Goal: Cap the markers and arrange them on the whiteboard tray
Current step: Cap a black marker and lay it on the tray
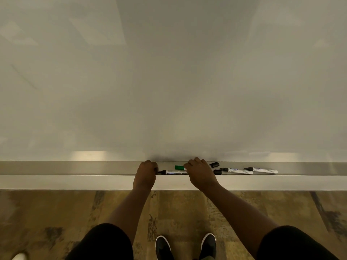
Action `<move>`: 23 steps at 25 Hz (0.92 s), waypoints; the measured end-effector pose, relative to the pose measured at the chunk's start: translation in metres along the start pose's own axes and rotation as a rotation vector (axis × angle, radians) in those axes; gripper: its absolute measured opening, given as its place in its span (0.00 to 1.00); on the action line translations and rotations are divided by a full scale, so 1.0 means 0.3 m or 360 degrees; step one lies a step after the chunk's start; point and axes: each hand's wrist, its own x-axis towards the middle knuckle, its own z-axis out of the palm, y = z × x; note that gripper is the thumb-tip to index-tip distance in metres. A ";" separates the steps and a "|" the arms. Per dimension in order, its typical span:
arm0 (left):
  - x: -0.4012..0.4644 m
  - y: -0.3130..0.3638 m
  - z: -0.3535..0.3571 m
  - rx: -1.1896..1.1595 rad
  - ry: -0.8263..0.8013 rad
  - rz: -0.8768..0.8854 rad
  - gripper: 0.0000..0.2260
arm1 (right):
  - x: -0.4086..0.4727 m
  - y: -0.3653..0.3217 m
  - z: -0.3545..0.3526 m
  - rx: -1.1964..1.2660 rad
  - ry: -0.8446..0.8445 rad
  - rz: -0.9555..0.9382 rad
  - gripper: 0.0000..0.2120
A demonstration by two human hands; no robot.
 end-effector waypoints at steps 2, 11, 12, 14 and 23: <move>-0.002 0.000 -0.011 -0.0079 0.0025 -0.0023 0.10 | 0.017 -0.042 0.006 0.0036 -0.0017 -0.0141 0.12; -0.053 -0.002 -0.051 -0.0439 0.0117 0.0104 0.14 | 0.015 -0.068 0.017 0.0154 -0.0103 0.0101 0.12; -0.060 0.006 -0.051 -0.0484 0.0142 0.0119 0.12 | 0.005 -0.062 0.013 0.0174 -0.0098 0.0130 0.11; -0.071 0.034 -0.056 -0.0534 0.0169 0.0150 0.08 | -0.026 -0.038 0.003 0.0220 -0.0052 0.0202 0.10; -0.084 0.245 -0.049 -0.0806 0.0079 0.0209 0.13 | -0.188 0.122 -0.111 0.0491 0.0205 0.0512 0.14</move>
